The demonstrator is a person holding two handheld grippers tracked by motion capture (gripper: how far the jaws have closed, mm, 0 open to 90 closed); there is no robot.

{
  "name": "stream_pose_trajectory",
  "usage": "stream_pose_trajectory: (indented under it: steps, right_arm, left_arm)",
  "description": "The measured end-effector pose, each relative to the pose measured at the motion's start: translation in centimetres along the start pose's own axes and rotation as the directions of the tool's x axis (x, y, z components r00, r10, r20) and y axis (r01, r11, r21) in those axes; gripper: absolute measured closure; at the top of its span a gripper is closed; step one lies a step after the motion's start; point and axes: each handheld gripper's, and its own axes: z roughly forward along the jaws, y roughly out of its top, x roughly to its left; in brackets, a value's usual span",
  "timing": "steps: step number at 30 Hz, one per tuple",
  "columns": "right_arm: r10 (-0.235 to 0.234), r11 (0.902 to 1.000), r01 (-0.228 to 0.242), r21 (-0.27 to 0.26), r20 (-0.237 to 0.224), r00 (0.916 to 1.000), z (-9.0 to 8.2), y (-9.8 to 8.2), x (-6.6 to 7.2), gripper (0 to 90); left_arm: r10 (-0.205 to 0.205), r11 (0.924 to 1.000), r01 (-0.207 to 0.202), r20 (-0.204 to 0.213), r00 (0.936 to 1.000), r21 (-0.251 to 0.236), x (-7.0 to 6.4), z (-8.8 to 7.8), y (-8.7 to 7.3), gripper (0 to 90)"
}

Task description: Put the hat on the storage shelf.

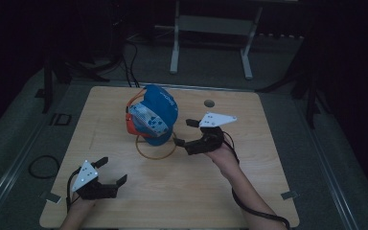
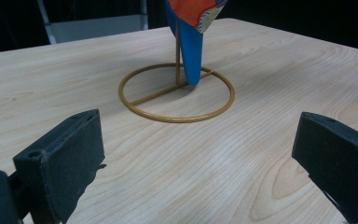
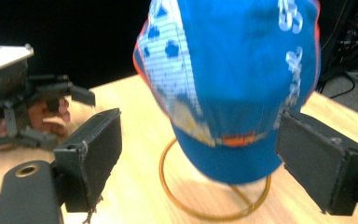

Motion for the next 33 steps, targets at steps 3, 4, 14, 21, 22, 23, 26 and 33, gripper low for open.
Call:
stream_pose_trajectory:
  steps: [3,4,14,21,22,23,26,33]
  right_arm:
    - [0.01,0.9999,-0.01,0.009,-0.005,0.9999,-0.1,-1.0,-0.1,14.7]
    - [0.014,0.9998,-0.014,0.014,-0.009,0.9999,-0.1,-1.4,-0.2,14.7]
    - [0.024,0.998,-0.023,0.058,-0.007,0.9997,-0.5,-4.8,-0.4,14.9]
    - [0.041,0.9958,-0.039,0.083,-0.02,0.999,-0.7,-7.3,-0.7,15.1]
    - [0.042,0.9956,-0.04,0.084,-0.017,0.999,-0.7,-7.5,-0.7,15.2]
    - [0.043,0.9954,-0.041,0.086,-0.015,0.999,-0.8,-7.9,-0.8,15.2]
    - [0.053,0.9949,-0.052,0.087,-0.013,0.9985,-1.0,-8.9,-1.0,15.2]
    - [0.056,0.9926,-0.053,0.109,-0.023,0.9982,-1.5,-11.3,-1.6,15.2]
  left_arm:
    - [0.001,1.0,-0.001,-0.001,1.0,0.0,0.0,0.0,0.0,2.7]
    - [0.0,1.0,0.0,0.001,1.0,-0.002,0.0,0.0,0.0,2.7]
    - [0.0,1.0,0.0,0.004,1.0,0.002,0.0,0.1,0.0,2.7]
    - [0.003,1.0,-0.003,0.007,1.0,0.005,-0.1,0.1,-0.1,2.7]
    - [0.002,1.0,-0.002,0.009,1.0,0.005,-0.1,0.2,-0.1,2.7]
    - [0.001,1.0,-0.001,0.01,1.0,0.005,-0.1,0.2,-0.1,2.7]
    - [0.0,1.0,0.0,0.012,0.9999,0.005,-0.1,0.2,-0.1,2.7]
    - [0.004,0.9999,-0.004,0.015,0.9999,0.01,-0.1,0.2,-0.1,2.7]
